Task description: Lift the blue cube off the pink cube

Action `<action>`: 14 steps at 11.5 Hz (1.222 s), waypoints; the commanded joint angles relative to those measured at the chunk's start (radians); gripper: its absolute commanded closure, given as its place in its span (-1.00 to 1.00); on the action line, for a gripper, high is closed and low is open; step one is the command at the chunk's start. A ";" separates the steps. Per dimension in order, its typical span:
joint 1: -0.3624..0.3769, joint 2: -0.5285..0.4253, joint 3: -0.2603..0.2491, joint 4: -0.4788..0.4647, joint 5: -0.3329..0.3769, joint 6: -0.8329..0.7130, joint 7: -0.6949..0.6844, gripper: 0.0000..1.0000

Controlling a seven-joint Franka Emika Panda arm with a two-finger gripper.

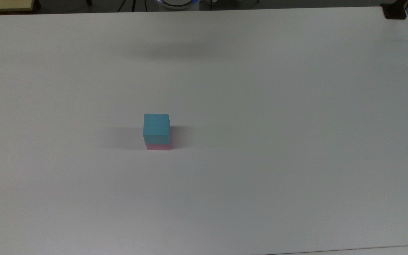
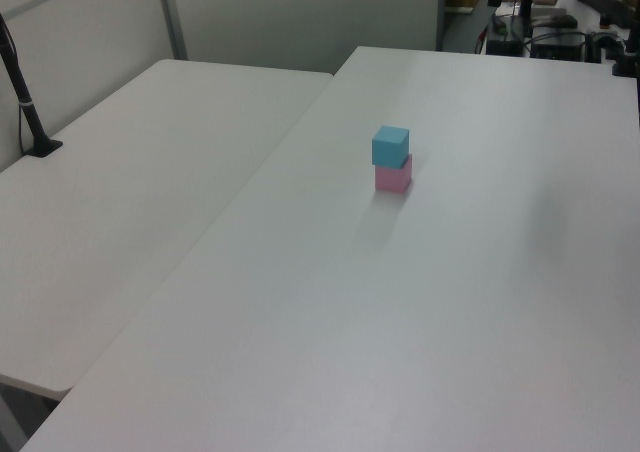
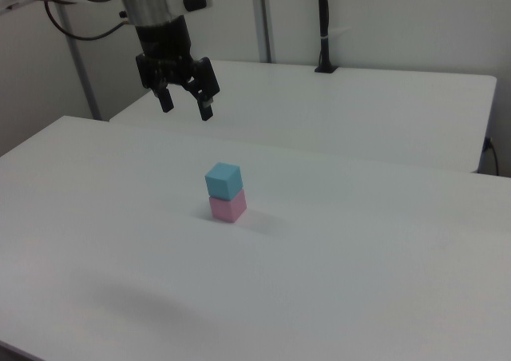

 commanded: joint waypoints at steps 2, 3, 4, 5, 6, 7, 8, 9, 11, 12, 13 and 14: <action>-0.002 0.045 -0.006 -0.032 -0.007 0.032 -0.389 -1.00; -0.008 0.075 -0.006 -0.035 0.003 0.058 -0.389 -1.00; -0.007 0.108 -0.006 -0.053 0.010 0.127 -0.361 -1.00; 0.002 0.136 -0.005 -0.084 0.021 0.203 -0.287 -1.00; 0.020 0.165 0.000 -0.110 0.023 0.287 -0.196 -1.00; 0.034 0.197 0.004 -0.122 0.023 0.357 -0.109 -1.00; 0.057 0.228 0.004 -0.125 0.023 0.400 -0.040 -1.00; 0.070 0.262 0.007 -0.124 0.024 0.432 0.005 -1.00; 0.076 0.308 0.046 -0.124 0.023 0.504 0.096 -1.00; 0.076 0.328 0.057 -0.122 0.023 0.518 0.116 -1.00; 0.077 0.343 0.067 -0.122 0.020 0.534 0.136 -1.00; 0.076 0.360 0.079 -0.119 0.013 0.550 0.157 -1.00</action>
